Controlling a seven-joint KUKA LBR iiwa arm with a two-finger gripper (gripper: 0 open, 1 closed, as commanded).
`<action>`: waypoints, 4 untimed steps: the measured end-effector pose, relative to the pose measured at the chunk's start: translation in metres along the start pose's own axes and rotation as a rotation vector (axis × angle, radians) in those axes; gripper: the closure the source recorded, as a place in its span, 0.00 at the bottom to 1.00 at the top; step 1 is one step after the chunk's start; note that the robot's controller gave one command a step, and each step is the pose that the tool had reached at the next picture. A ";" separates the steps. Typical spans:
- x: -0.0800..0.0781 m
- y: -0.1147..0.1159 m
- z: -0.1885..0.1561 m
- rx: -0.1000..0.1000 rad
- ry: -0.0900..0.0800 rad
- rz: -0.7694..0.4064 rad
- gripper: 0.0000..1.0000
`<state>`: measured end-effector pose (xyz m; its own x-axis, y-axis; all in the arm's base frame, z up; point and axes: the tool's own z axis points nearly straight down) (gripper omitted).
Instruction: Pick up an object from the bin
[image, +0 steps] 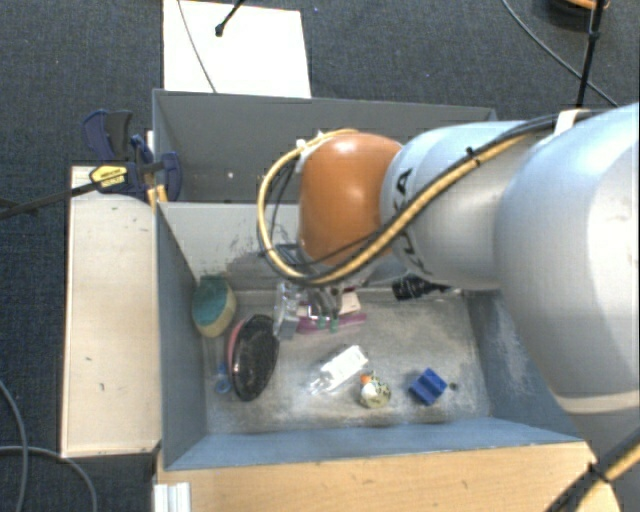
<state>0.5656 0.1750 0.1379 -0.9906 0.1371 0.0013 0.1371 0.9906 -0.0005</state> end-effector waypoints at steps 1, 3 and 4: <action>-0.003 0.011 -0.089 -0.006 -0.012 -0.020 1.00; 0.008 -0.018 -0.028 -0.002 -0.003 0.099 0.00; 0.013 0.019 0.062 0.002 0.005 0.033 0.00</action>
Offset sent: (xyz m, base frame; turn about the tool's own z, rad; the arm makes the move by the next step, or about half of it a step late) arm 0.0021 0.0089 0.0834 -0.0221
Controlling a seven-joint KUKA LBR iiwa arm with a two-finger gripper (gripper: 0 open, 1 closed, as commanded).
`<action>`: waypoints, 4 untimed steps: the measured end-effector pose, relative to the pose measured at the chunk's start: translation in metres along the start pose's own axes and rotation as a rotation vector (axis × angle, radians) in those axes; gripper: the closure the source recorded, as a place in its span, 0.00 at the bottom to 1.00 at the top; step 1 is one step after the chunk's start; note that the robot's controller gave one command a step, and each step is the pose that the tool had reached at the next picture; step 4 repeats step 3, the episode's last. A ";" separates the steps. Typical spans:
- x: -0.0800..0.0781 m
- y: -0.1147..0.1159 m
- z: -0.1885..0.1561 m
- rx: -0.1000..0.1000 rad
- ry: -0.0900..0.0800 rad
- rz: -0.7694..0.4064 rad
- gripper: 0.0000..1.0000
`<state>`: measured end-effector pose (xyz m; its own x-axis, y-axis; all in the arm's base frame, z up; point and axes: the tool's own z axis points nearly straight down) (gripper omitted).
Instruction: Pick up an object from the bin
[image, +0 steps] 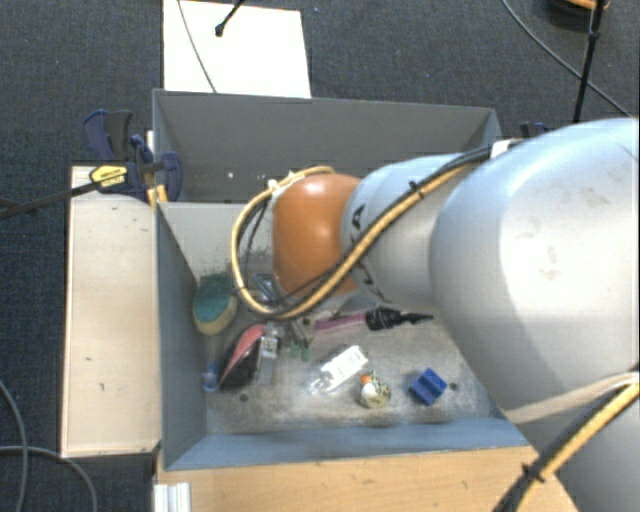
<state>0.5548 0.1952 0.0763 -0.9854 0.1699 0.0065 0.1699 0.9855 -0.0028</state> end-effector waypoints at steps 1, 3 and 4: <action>-0.003 -0.003 -0.004 0.001 -0.007 0.007 1.00; 0.012 -0.001 -0.174 -0.007 -0.014 -0.027 1.00; 0.012 -0.001 -0.174 -0.007 -0.014 -0.027 1.00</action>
Offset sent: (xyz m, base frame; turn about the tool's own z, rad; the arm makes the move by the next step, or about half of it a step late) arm 0.0000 0.0000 0.0000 0.0000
